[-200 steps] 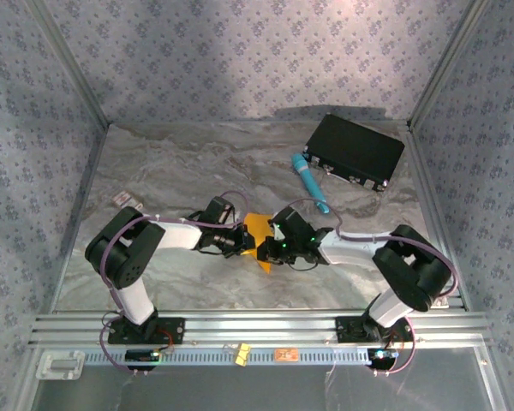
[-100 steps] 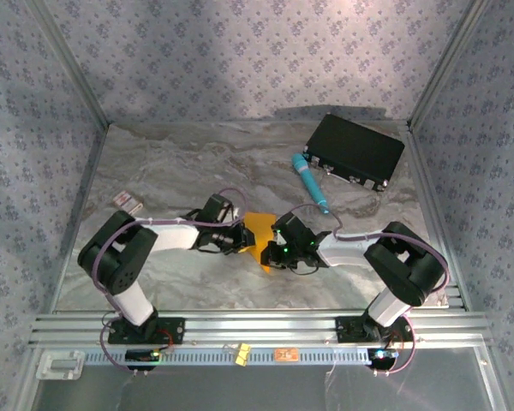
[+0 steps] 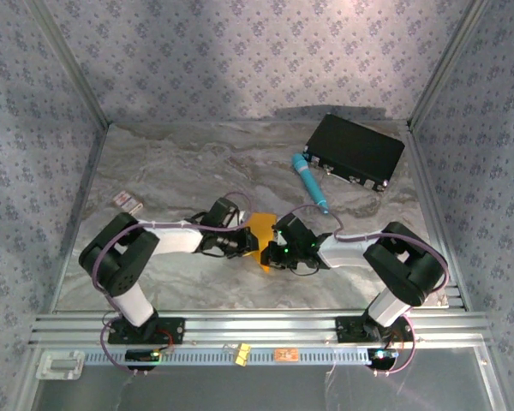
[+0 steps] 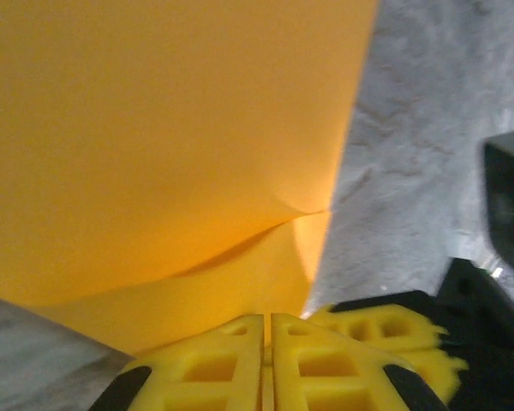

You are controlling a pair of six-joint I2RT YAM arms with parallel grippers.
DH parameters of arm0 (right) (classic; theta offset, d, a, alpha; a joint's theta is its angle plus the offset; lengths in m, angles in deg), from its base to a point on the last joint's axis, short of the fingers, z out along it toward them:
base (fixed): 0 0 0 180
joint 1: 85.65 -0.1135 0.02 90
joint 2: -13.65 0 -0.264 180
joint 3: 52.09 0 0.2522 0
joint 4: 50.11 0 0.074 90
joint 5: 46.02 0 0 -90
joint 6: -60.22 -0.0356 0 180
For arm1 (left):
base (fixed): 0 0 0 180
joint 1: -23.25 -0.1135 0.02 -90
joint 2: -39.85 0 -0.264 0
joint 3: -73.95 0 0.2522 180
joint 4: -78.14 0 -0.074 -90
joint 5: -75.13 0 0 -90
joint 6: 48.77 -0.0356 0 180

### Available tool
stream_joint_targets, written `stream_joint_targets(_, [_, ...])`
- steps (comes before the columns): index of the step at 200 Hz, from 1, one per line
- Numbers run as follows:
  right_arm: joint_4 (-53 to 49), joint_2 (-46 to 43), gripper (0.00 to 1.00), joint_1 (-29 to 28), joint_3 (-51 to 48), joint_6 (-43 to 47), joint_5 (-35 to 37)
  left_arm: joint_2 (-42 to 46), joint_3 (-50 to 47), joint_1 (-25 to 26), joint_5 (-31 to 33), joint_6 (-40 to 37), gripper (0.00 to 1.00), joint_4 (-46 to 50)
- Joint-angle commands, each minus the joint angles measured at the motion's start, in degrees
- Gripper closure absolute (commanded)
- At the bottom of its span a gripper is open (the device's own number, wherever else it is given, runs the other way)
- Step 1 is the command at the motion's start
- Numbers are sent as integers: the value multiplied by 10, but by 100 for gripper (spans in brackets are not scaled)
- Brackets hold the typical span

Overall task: Fold a paper plane with a square sheet of paper (pick it up from the middle)
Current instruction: Third fold the triangle at the center of the table.

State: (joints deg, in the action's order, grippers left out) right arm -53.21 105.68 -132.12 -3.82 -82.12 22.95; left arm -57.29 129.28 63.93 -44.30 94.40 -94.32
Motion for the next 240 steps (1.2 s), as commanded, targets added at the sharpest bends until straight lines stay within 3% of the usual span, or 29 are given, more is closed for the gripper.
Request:
stream_joint_targets(1, [-44,14,93,-1,-22,-7,27,-25,1,-6,20,-6,90,0])
stream_joint_targets(90, [-72,26,96,-9,-16,5,36,-49,8,-51,21,-15,90,7])
stream_joint_targets(240, [-78,20,97,-7,-15,17,29,-52,62,-118,51,-49,90,117])
